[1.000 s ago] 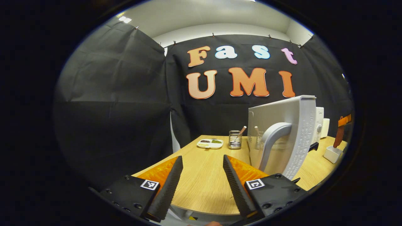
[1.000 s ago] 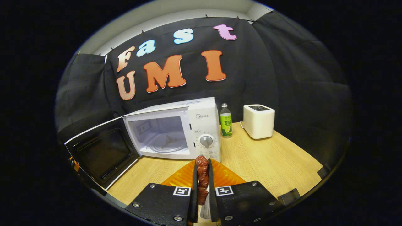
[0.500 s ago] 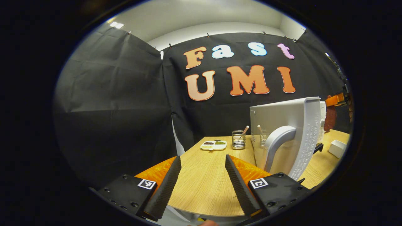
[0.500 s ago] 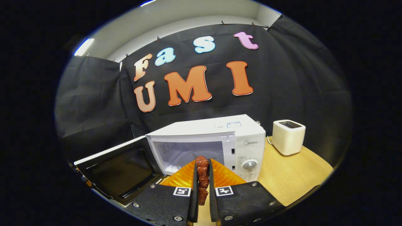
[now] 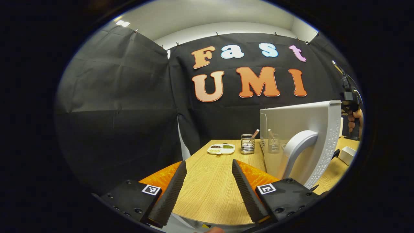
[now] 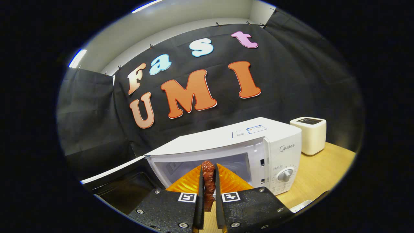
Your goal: Open the microwave oven with the left hand, put the food in, and close the microwave oven.
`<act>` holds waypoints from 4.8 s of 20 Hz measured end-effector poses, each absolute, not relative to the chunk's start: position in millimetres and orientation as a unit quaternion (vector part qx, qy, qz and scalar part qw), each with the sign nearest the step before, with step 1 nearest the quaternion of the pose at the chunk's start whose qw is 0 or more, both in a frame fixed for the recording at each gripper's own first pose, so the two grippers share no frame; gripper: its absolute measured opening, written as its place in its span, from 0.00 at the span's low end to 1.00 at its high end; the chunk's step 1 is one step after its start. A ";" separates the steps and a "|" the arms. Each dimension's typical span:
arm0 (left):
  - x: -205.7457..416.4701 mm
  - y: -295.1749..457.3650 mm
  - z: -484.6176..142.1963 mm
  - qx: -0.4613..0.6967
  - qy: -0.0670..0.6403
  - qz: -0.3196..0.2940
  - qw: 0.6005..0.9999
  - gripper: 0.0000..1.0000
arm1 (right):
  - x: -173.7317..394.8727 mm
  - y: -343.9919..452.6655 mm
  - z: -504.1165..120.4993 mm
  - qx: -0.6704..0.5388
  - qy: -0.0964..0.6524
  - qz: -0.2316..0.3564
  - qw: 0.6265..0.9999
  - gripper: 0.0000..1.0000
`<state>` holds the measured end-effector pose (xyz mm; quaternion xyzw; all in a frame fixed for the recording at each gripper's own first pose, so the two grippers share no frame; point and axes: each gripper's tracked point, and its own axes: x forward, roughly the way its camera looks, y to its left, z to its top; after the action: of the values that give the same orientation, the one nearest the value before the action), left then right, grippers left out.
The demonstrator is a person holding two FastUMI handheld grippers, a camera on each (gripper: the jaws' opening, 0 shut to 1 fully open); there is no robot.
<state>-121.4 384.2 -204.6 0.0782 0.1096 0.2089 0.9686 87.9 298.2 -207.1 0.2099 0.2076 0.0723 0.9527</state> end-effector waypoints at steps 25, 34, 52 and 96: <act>-135.9 420.2 -216.1 0.076 0.136 0.240 0.958 0.89 | 179.4 351.6 -331.3 0.421 0.157 -0.105 0.887 0.14; -140.3 419.9 -211.9 0.074 0.135 0.239 0.959 0.93 | 193.0 353.7 -356.7 0.393 0.171 -0.141 0.892 0.14; -123.2 380.3 -202.2 0.063 0.127 0.194 0.971 0.89 | 161.4 308.7 -334.2 0.151 0.251 -0.068 0.954 0.75; 0.1 39.2 -256.9 -0.006 0.167 -0.105 0.980 0.05 | -11.7 61.0 -147.1 0.047 0.125 0.081 0.988 0.89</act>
<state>0.1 39.2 -256.9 -0.0056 0.1666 -0.1050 0.9804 -11.7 61.0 -147.1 0.0467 0.1254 0.0808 0.9877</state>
